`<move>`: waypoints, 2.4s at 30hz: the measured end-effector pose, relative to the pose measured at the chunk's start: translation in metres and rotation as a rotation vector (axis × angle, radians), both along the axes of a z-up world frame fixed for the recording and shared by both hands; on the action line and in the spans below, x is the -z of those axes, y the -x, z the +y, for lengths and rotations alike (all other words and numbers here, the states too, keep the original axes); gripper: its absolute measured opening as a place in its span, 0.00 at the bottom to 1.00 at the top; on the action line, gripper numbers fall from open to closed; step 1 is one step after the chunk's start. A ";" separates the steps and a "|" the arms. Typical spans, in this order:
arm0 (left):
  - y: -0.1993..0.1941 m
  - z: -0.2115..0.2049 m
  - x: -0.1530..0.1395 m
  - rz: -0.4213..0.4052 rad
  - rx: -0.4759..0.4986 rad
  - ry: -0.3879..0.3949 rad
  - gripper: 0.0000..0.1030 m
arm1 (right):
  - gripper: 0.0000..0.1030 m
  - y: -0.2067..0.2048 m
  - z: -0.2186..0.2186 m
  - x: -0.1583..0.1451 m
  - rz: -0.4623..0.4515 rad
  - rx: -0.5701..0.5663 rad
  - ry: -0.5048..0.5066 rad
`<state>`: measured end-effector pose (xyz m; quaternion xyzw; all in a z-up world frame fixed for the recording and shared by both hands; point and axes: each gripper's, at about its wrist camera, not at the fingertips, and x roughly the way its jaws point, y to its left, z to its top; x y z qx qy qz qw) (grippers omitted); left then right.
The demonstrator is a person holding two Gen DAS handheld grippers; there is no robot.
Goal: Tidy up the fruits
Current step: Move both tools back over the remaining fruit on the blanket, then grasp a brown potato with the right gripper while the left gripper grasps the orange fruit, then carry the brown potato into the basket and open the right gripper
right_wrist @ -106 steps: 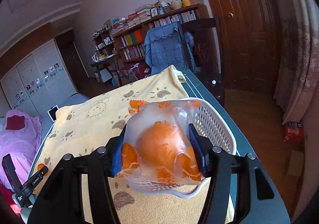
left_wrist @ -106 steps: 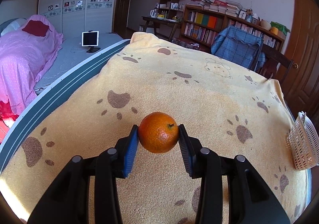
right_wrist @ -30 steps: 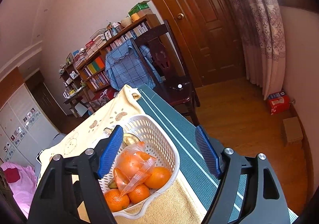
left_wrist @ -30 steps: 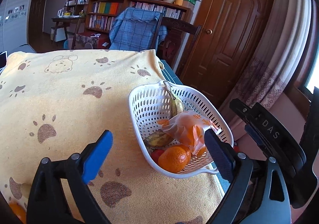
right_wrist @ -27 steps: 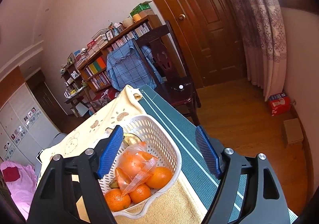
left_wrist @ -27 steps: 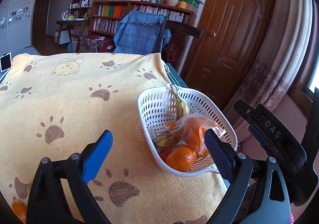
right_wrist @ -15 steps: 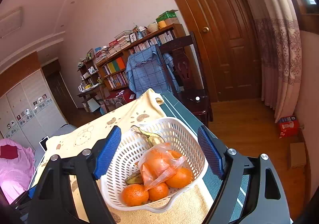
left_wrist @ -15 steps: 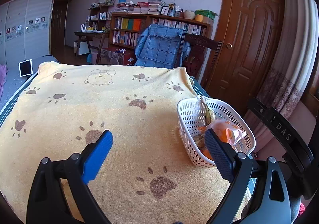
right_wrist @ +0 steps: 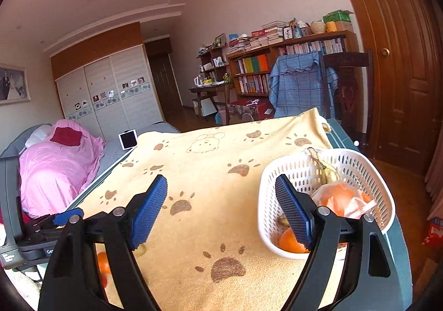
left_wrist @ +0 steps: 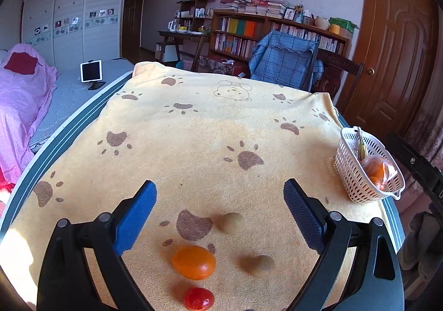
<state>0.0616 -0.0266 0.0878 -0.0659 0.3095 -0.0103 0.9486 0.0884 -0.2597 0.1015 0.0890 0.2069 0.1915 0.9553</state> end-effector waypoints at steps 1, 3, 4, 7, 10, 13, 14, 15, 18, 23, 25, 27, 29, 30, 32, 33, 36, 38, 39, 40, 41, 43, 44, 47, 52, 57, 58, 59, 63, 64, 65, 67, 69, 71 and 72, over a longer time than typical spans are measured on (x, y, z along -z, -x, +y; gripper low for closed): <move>0.004 0.007 0.002 0.005 -0.008 0.003 0.89 | 0.79 -0.001 0.010 0.003 0.034 -0.078 -0.004; 0.011 0.018 0.009 0.019 -0.020 0.002 0.89 | 0.79 -0.002 0.030 0.010 0.099 -0.214 0.001; 0.014 0.022 0.012 0.024 -0.019 0.000 0.89 | 0.79 -0.001 0.041 0.013 0.120 -0.250 0.024; 0.020 0.030 0.023 0.048 -0.018 -0.004 0.89 | 0.77 0.002 0.066 0.027 0.202 -0.317 0.065; 0.021 0.036 0.034 0.075 -0.007 0.018 0.89 | 0.62 0.008 0.084 0.047 0.278 -0.375 0.115; 0.020 0.037 0.042 0.097 0.002 0.027 0.89 | 0.46 0.014 0.100 0.060 0.325 -0.420 0.173; 0.021 0.039 0.044 0.099 0.001 0.028 0.89 | 0.46 0.015 0.101 0.064 0.328 -0.427 0.190; 0.021 0.040 0.045 0.101 -0.004 0.031 0.89 | 0.44 0.017 0.104 0.065 0.330 -0.436 0.203; 0.022 0.047 0.046 0.100 -0.012 0.063 0.89 | 0.42 0.016 0.110 0.072 0.347 -0.440 0.237; 0.025 0.045 0.045 0.085 0.003 0.059 0.89 | 0.39 0.008 0.116 0.084 0.377 -0.428 0.287; 0.025 0.043 0.045 0.084 0.007 0.055 0.89 | 0.36 0.006 0.120 0.086 0.382 -0.421 0.305; 0.026 0.042 0.045 0.082 0.012 0.054 0.88 | 0.29 0.004 0.123 0.089 0.389 -0.404 0.329; 0.027 0.041 0.046 0.081 0.022 0.051 0.86 | 0.29 0.003 0.123 0.090 0.383 -0.398 0.335; 0.026 0.040 0.046 0.085 0.031 0.051 0.85 | 0.29 0.004 0.122 0.089 0.378 -0.395 0.336; 0.025 0.037 0.049 0.103 0.047 0.047 0.79 | 0.29 0.003 0.120 0.088 0.373 -0.388 0.326; 0.023 0.035 0.051 0.115 0.060 0.046 0.77 | 0.29 0.002 0.118 0.087 0.370 -0.381 0.317; 0.020 0.030 0.055 0.143 0.089 0.041 0.71 | 0.29 0.002 0.110 0.082 0.355 -0.359 0.288; 0.017 0.028 0.058 0.166 0.101 0.038 0.64 | 0.29 0.001 0.107 0.079 0.346 -0.343 0.279; 0.015 0.026 0.059 0.176 0.107 0.036 0.63 | 0.29 0.000 0.105 0.079 0.345 -0.336 0.274; 0.015 0.025 0.060 0.181 0.116 0.036 0.62 | 0.29 0.000 0.104 0.078 0.345 -0.329 0.268; 0.015 0.024 0.061 0.182 0.122 0.033 0.60 | 0.29 -0.001 0.102 0.078 0.343 -0.323 0.264; 0.014 0.021 0.063 0.193 0.141 0.030 0.57 | 0.29 -0.001 0.100 0.076 0.332 -0.305 0.262; 0.012 0.020 0.064 0.204 0.152 0.032 0.57 | 0.29 0.000 0.099 0.075 0.327 -0.299 0.258; 0.009 0.018 0.068 0.224 0.165 0.030 0.52 | 0.29 -0.001 0.095 0.072 0.313 -0.280 0.242; 0.008 0.019 0.071 0.231 0.168 0.047 0.42 | 0.29 0.000 0.088 0.066 0.282 -0.247 0.220; 0.011 0.023 0.068 0.208 0.158 0.061 0.42 | 0.29 -0.001 0.081 0.062 0.267 -0.223 0.196; 0.012 0.024 0.067 0.202 0.153 0.065 0.42 | 0.29 -0.001 0.080 0.061 0.265 -0.218 0.190; 0.012 0.026 0.066 0.196 0.147 0.070 0.42 | 0.29 -0.001 0.078 0.060 0.261 -0.211 0.184; 0.012 0.030 0.066 0.191 0.130 0.086 0.42 | 0.29 -0.003 0.070 0.055 0.248 -0.180 0.160; 0.012 0.031 0.065 0.190 0.126 0.089 0.42 | 0.29 -0.004 0.067 0.053 0.244 -0.169 0.152; 0.012 0.032 0.065 0.188 0.123 0.092 0.42 | 0.29 -0.004 0.064 0.050 0.240 -0.157 0.143; 0.013 0.033 0.064 0.181 0.117 0.098 0.42 | 0.29 -0.005 0.055 0.045 0.230 -0.131 0.123; 0.013 0.034 0.064 0.175 0.114 0.103 0.42 | 0.29 -0.007 0.046 0.040 0.221 -0.104 0.101; 0.014 0.033 0.064 0.172 0.113 0.101 0.42 | 0.29 -0.009 0.036 0.035 0.213 -0.075 0.080; 0.014 0.033 0.063 0.169 0.112 0.099 0.42 | 0.29 -0.010 0.031 0.032 0.209 -0.060 0.070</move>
